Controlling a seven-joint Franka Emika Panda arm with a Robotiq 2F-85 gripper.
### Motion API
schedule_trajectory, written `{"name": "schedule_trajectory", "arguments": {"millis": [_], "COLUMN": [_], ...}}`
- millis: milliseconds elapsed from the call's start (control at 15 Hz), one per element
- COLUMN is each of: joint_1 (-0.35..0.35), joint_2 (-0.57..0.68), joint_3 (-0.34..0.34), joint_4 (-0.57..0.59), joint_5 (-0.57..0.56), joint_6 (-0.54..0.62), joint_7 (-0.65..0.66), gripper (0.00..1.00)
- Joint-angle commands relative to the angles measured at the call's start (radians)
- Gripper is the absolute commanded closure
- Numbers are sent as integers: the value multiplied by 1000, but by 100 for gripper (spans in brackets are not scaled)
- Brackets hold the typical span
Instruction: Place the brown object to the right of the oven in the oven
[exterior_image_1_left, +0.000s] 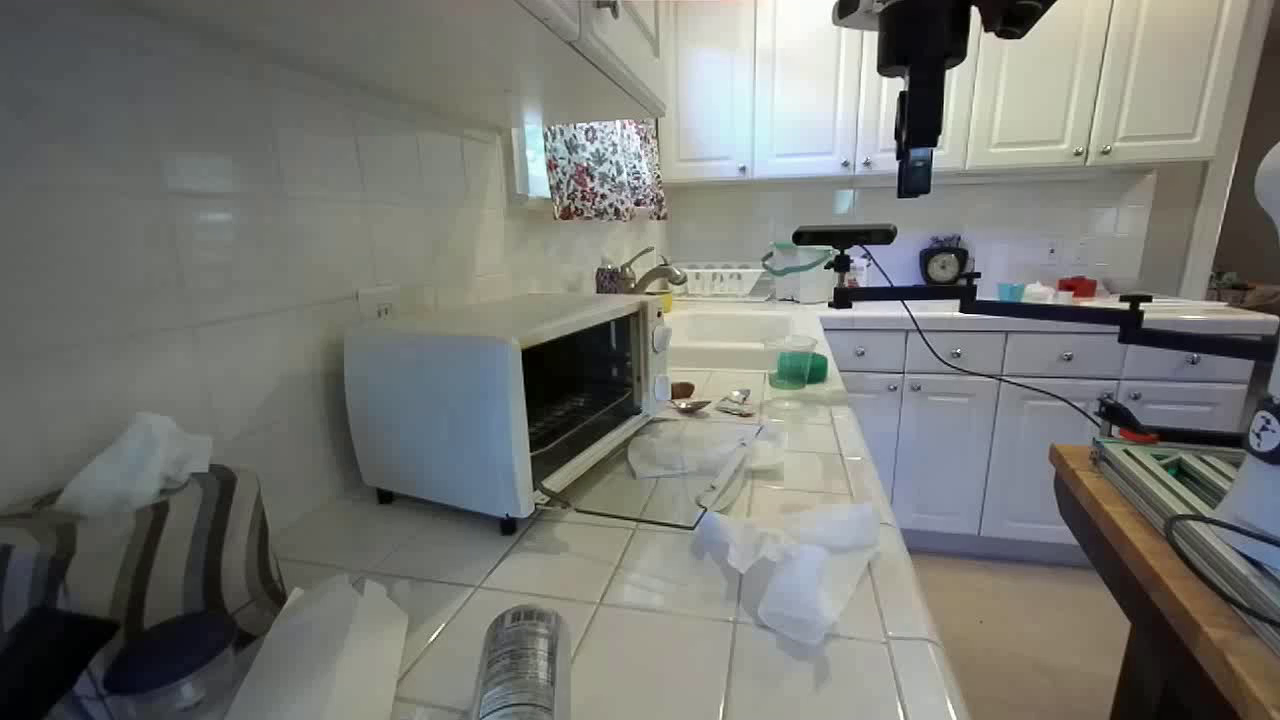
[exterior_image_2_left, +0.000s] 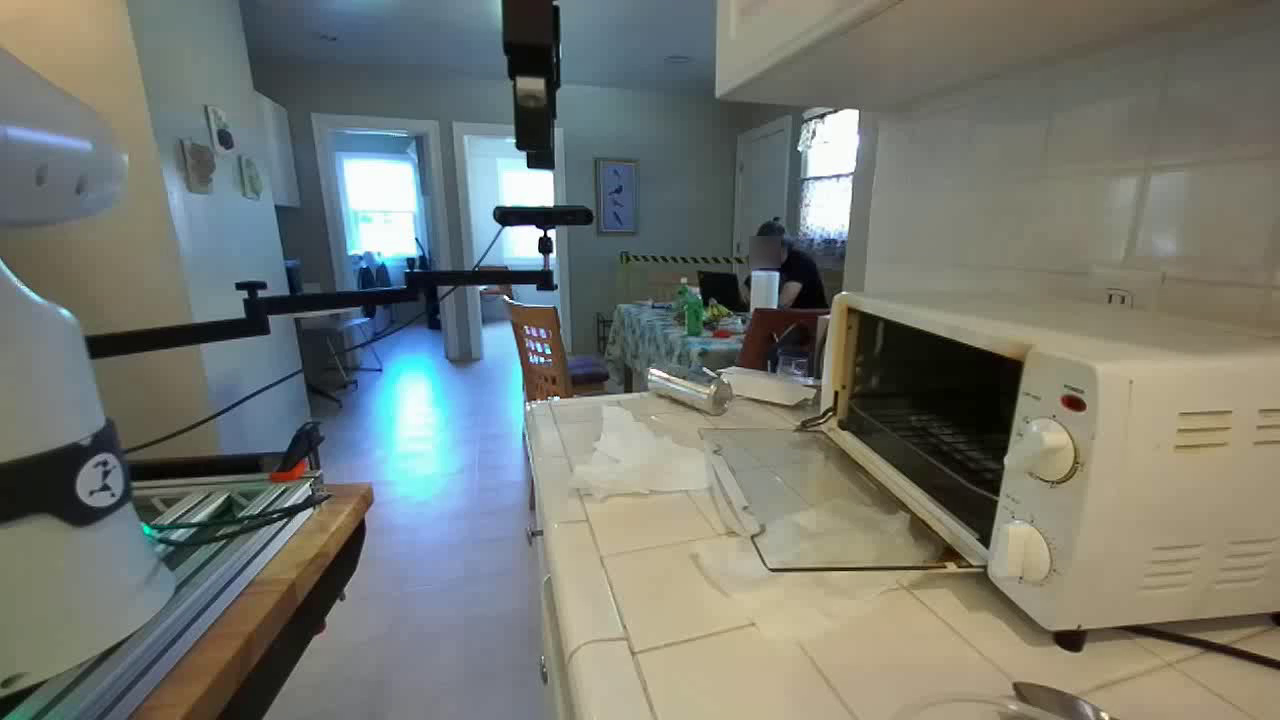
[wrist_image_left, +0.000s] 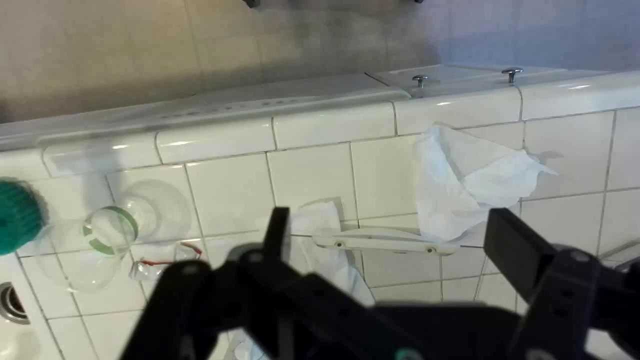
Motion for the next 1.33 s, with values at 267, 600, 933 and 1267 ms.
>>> {"name": "schedule_trajectory", "arguments": {"millis": [267,600,933,1267], "joint_1": [-9,-9,-9,-43], "joint_2": [0,0,0,13], "joint_3": [8,8,8,13], "joint_4": [2,2,2,-5], "joint_5": [5,5,5,-9], "joint_6": [-2,-2,-2,30], "joint_7": [-4,-4,-4,67], "gripper": [0,0,0,0]}}
